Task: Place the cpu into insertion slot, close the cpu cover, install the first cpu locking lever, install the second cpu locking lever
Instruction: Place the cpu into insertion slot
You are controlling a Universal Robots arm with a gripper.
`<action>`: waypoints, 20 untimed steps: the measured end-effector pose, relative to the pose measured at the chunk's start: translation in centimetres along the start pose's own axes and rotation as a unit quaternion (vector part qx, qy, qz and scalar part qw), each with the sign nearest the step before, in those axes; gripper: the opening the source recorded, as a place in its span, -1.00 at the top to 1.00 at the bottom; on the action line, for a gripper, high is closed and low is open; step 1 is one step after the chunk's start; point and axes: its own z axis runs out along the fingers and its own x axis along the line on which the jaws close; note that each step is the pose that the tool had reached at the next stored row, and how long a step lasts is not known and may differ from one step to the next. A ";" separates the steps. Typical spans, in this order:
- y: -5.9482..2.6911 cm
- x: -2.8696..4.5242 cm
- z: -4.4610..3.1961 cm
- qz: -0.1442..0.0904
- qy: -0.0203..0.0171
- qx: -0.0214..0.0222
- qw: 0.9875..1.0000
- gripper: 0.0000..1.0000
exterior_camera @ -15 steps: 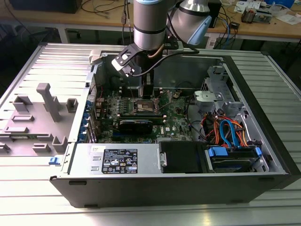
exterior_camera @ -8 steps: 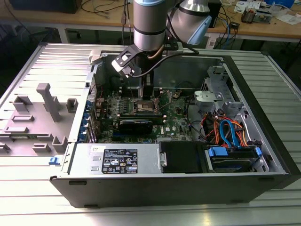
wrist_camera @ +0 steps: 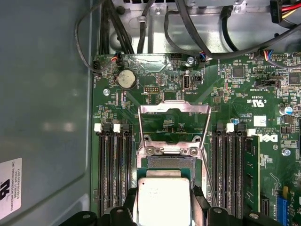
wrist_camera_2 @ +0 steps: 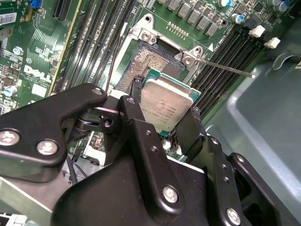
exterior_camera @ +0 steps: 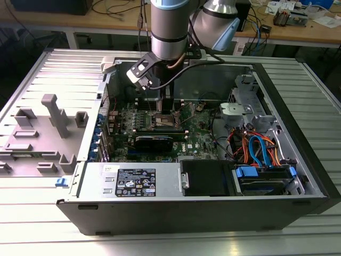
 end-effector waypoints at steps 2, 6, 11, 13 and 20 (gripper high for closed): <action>-0.01 -0.01 0.16 0.000 0.000 0.000 1.000 -0.08; -0.01 -0.02 0.21 0.000 0.000 0.000 1.000 -0.08; -0.01 -0.02 0.23 0.000 0.000 0.000 1.000 -0.08; -0.01 -0.02 0.23 0.000 0.000 0.000 1.000 -0.08; -0.01 -0.03 0.45 0.000 0.000 0.000 1.000 -0.08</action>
